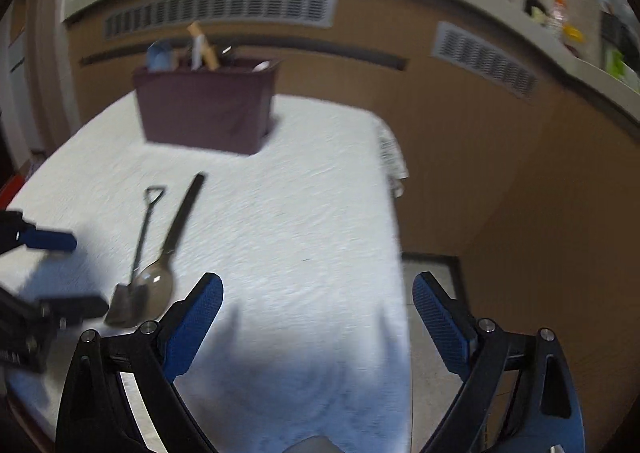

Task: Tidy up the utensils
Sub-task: 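Move both open tools back down toward the spade and black-handled spoon, then grasp the metal spade with the left tool while the right grasps the black-handled spoon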

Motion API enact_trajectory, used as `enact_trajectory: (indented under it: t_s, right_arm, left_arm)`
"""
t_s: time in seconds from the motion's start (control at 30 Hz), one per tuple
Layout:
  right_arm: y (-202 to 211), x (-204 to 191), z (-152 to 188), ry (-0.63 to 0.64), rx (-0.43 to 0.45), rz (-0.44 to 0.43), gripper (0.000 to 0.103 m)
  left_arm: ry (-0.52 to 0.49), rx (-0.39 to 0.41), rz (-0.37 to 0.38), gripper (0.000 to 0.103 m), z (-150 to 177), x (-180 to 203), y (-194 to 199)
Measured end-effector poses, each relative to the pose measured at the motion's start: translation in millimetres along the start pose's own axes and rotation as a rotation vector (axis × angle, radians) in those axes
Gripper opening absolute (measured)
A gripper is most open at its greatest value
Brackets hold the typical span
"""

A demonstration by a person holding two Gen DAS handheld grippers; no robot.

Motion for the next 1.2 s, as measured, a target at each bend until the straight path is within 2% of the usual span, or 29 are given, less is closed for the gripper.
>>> enact_trajectory:
  t_s: [0.07, 0.17, 0.27, 0.4, 0.53, 0.7, 0.77, 0.83, 0.9, 0.97, 1.0, 1.13, 1.2]
  right_arm:
    - [4, 17, -1, -0.046, 0.020, 0.029, 0.095]
    - [5, 32, 4, -0.086, 0.014, 0.055, 0.095]
    - [3, 30, 8, -0.098, -0.001, 0.051, 0.095]
    - [-2, 23, 8, -0.093, -0.014, 0.031, 0.095]
    - [-4, 12, 8, -0.114, -0.030, -0.023, 0.095]
    - [-6, -19, 2, -0.067, -0.034, -0.093, 0.095]
    - [-6, -35, 1, -0.052, -0.038, -0.132, 0.095]
    - [-5, -54, -1, -0.056, -0.046, -0.190, 0.093]
    - [-4, -70, -1, -0.070, -0.057, -0.243, 0.085]
    - [-3, -88, -1, -0.078, -0.081, -0.305, 0.064]
    - [-3, -96, -1, -0.064, -0.087, -0.321, 0.060]
    - [-8, -107, -3, -0.020, -0.099, -0.320, 0.057]
    - [-15, -112, -1, -0.011, -0.124, -0.335, 0.057]
  left_arm:
    - [-0.052, -0.005, -0.009, 0.082, -3, 11, -4]
    - [-0.073, -0.036, -0.021, 0.082, -4, 17, -15]
    - [-0.066, -0.065, -0.049, 0.082, -1, 13, -23]
    - [-0.044, -0.067, -0.090, 0.082, 2, -3, -22]
    - [-0.010, -0.060, -0.132, 0.082, 10, -31, -11]
    - [0.088, -0.035, -0.275, 0.082, 23, -103, 4]
    - [0.152, 0.000, -0.324, 0.082, 24, -132, 12]
    - [0.214, 0.055, -0.284, 0.082, 21, -145, 21]
    - [0.220, 0.089, -0.227, 0.082, 18, -143, 28]
    - [0.207, 0.099, -0.189, 0.082, 19, -137, 33]
    - [0.204, 0.094, -0.176, 0.082, 20, -133, 33]
    - [0.258, 0.007, -0.107, 0.082, 33, -117, 21]
    - [0.251, 0.003, -0.103, 0.083, 31, -107, 19]
Point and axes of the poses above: each gripper's, at about its wrist camera, not at the fingertips, and y roughly against the way its jaws point, x to its right, z to its underside, the point moved 9 cm from there along -y, roughly the way its jaws point, and after that the axes turned 15 degrees about x, right-handed, at the moved point
